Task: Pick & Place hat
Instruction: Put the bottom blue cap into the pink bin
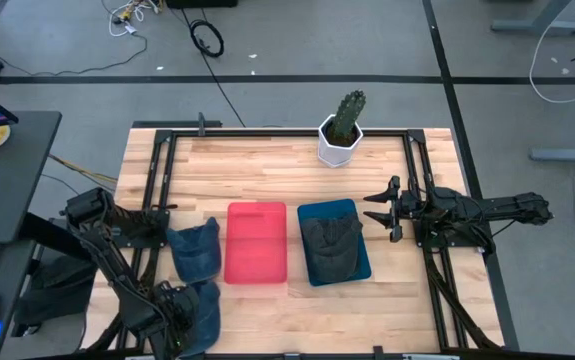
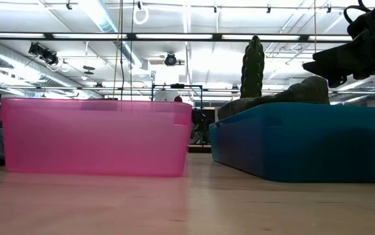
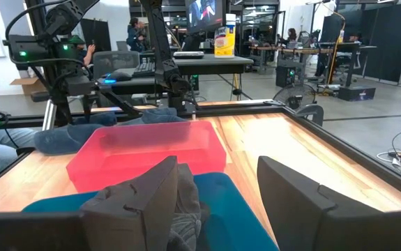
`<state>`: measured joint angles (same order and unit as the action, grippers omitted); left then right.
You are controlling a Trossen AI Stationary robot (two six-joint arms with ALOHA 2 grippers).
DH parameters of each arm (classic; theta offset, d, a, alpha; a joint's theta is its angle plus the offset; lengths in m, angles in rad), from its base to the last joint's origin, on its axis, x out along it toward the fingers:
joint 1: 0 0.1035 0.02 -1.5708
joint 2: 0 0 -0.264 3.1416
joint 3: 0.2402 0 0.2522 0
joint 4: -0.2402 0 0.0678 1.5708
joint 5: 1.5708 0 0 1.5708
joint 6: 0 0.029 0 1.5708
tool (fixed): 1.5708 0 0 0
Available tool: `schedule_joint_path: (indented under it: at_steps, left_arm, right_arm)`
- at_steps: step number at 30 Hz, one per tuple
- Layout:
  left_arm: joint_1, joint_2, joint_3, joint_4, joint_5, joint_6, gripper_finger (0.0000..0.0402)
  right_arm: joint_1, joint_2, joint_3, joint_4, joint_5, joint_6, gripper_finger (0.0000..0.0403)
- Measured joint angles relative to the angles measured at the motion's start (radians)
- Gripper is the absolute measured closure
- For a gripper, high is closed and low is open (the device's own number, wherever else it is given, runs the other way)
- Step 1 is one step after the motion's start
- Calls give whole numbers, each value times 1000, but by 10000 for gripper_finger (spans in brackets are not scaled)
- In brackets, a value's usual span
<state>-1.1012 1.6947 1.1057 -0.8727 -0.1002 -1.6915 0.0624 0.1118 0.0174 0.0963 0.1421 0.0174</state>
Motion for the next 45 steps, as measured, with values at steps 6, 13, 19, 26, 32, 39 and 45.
schedule_joint_path:
  at_steps: [6,13,19,26,32,39,45]
  left_arm:
    - [6,0,0,-25,23,9,187]
    - [40,-18,4,-43,119,27,142]
    - [31,-65,47,-44,52,43,140]
    - [30,-66,55,-47,27,55,144]
    - [31,-60,54,-29,-46,158,145]
    - [41,10,52,45,-12,314,145]
    - [63,47,50,47,-5,383,145]
  right_arm:
    - [0,0,0,0,0,0,199]
    - [0,0,0,0,0,0,199]
    - [0,0,0,0,0,0,199]
    - [0,0,0,0,0,0,199]
    - [0,0,0,0,0,0,199]
    - [0,0,0,0,0,0,199]
    - [0,0,0,0,0,0,199]
